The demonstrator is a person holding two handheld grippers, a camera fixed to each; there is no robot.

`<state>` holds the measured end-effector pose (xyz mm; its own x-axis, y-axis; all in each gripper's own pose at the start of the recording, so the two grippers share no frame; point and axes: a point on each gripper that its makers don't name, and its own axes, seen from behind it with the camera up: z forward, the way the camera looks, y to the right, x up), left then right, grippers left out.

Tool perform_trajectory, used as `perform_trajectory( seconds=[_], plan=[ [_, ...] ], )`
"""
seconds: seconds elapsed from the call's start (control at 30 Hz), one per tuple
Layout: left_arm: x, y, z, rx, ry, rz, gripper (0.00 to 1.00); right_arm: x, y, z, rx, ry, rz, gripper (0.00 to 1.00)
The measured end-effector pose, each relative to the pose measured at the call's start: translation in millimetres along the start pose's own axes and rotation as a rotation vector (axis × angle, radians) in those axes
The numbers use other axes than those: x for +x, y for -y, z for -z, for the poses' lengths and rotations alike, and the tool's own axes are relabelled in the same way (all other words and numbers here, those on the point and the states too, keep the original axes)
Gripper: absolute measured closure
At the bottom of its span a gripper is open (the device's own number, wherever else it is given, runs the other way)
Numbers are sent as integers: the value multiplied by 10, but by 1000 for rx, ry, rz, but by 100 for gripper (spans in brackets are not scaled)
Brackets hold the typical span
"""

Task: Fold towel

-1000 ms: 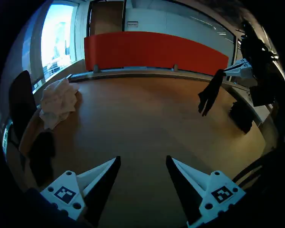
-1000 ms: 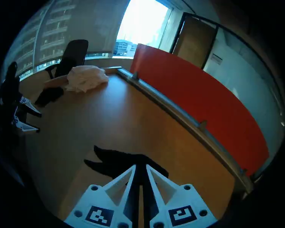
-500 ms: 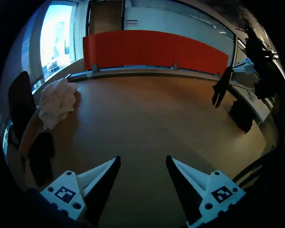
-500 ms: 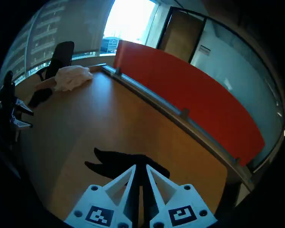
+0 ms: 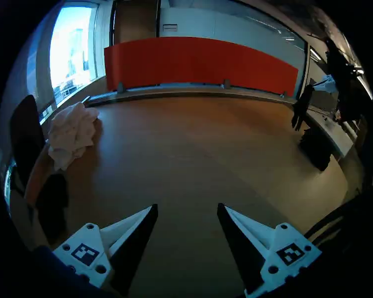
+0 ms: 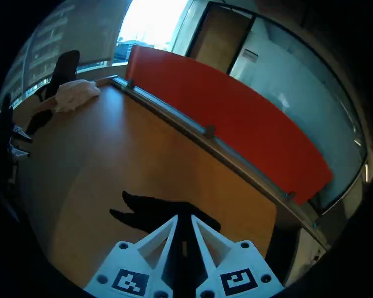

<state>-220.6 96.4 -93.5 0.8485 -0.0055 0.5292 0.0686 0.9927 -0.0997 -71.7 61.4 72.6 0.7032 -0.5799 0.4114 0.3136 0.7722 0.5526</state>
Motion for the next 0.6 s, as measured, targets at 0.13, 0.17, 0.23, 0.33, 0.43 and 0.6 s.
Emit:
perform_trajectory(
  seconds=[0.13,0.17,0.23,0.33,0.43,0.6],
  plan=[
    [14,-50,-23,-3,3,-7,12,-122,-203,60,-23,15,-14,97],
    [18,-64,-29,-3,4,-10,12,-156,-257,75,-29,19,-18,97],
    [25,-87,-38,-4,5,-14,12,-216,-337,96,-37,26,-26,97],
    [36,-119,-47,-5,7,-19,12,-313,-450,129,-48,37,-39,97],
    [40,-144,-49,-4,8,-22,12,-415,-531,155,-55,50,-49,97],
    [37,-180,-53,-4,14,-27,12,-564,-582,174,-58,66,-61,97]
  ],
)
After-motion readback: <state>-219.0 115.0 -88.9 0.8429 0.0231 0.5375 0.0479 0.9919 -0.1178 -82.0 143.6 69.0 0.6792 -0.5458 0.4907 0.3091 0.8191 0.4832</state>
